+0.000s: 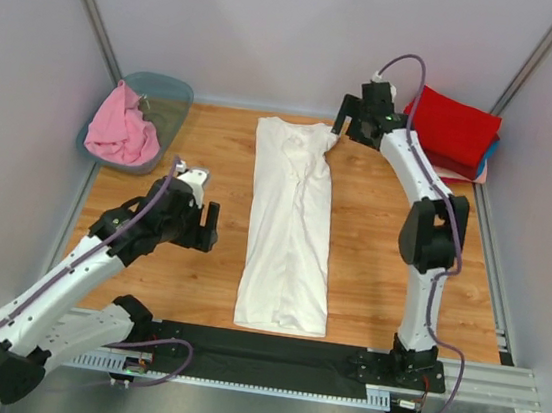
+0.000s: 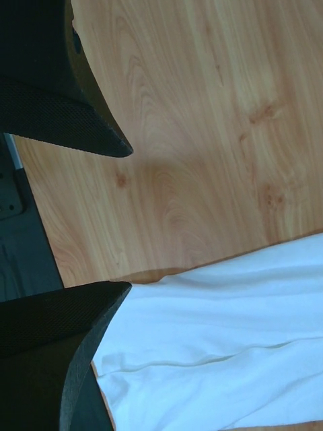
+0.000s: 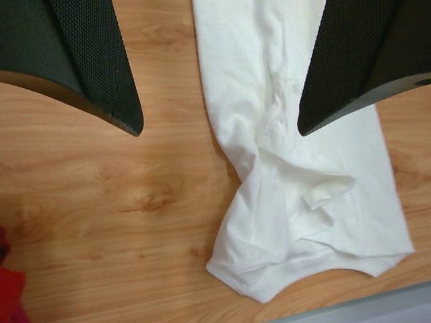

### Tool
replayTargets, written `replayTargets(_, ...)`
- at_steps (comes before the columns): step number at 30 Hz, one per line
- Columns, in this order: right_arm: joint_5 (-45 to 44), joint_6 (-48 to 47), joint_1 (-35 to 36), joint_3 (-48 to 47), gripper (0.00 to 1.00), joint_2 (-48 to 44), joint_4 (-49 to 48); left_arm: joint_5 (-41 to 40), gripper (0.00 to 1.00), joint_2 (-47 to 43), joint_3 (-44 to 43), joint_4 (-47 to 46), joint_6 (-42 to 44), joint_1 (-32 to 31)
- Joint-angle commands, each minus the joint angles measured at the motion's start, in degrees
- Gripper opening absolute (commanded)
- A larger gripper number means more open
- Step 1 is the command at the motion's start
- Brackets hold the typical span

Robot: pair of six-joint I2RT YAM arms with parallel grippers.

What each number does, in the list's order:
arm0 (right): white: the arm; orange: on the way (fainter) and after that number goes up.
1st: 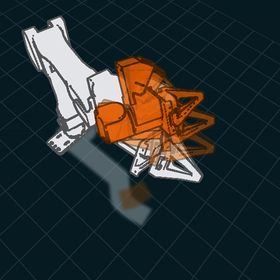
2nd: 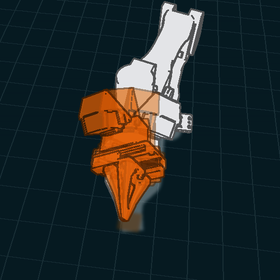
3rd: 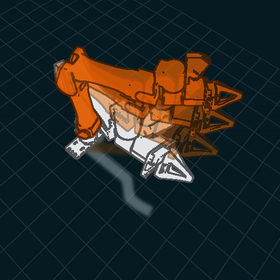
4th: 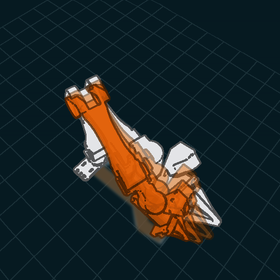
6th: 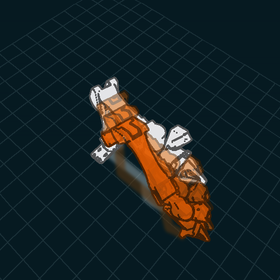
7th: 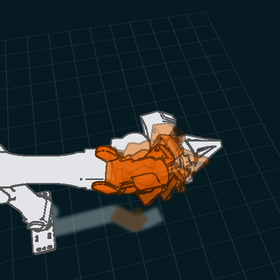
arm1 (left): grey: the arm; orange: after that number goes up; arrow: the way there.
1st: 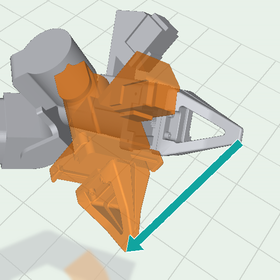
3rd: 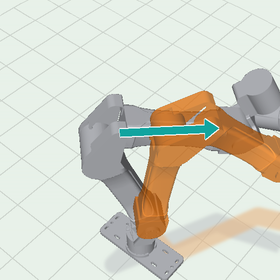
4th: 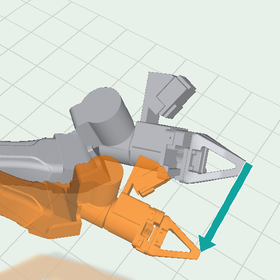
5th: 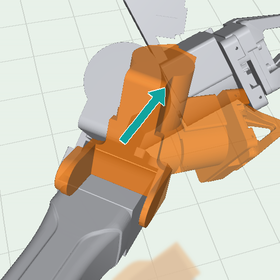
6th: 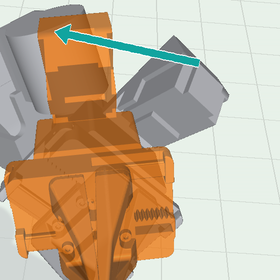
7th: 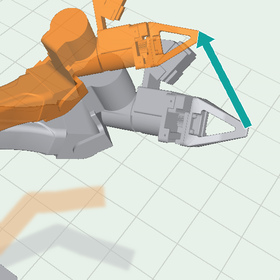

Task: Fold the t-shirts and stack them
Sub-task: Fold the tshirt

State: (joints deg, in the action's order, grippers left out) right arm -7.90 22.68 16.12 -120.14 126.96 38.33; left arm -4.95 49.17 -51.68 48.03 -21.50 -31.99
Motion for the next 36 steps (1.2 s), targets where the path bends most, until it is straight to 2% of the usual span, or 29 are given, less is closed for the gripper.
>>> replayTargets(1,1.7,3.5,1.0,17.0,0.97,-12.9,0.2,1.3,0.81,2.9,0.9,-4.3,-4.7,-3.1)
replayTargets(3,5.0,6.2,1.4,27.4,0.95,-21.6,-1.8,2.6,0.80,3.7,2.5,-5.5,-6.8,-4.2)
replayTargets(4,7.1,7.4,1.7,37.9,0.93,-25.1,-4.8,2.8,0.80,3.8,4.5,-6.6,-7.5,-5.5)
replayTargets(7,11.1,11.2,5.3,54.3,0.90,-38.4,-12.2,4.4,0.79,3.5,9.0,-8.8,-10.7,-8.4)
replayTargets(8,11.0,13.1,6.7,63.8,0.89,-41.3,-13.4,4.6,0.78,3.3,10.1,-9.3,-12.2,-9.3)
replayTargets(9,11.4,13.8,9.6,67.3,0.88,-47.1,-14.4,4.6,0.78,3.1,12.0,-9.8,-12.9,-10.5)
replayTargets(12,11.1,17.5,16.3,78.3,0.86,-53.6,-14.0,4.6,0.77,3.1,15.5,-11.5,-16.1,-14.5)
replayTargets(17,9.9,23.3,23.6,87.9,0.85,-65.9,-7.7,4.6,0.76,3.2,19.9,-13.0,-20.9,-19.9)
replayTargets(22,9.6,28.8,28.0,93.9,0.81,-77.1,-2.3,7.6,0.76,1.2,24.7,-18.8,-24.6,-21.8)
replayTargets(26,10.2,31.9,32.4,96.8,0.77,-79.1,-1.6,8.8,0.76,2.2,26.6,-22.5,-25.5,-22.4)
replayTargets(36,9.3,38.4,40.0,101.7,0.59,-77.0,-7.1,11.0,0.76,11.7,30.1,-33.6,-28.8,-25.0)
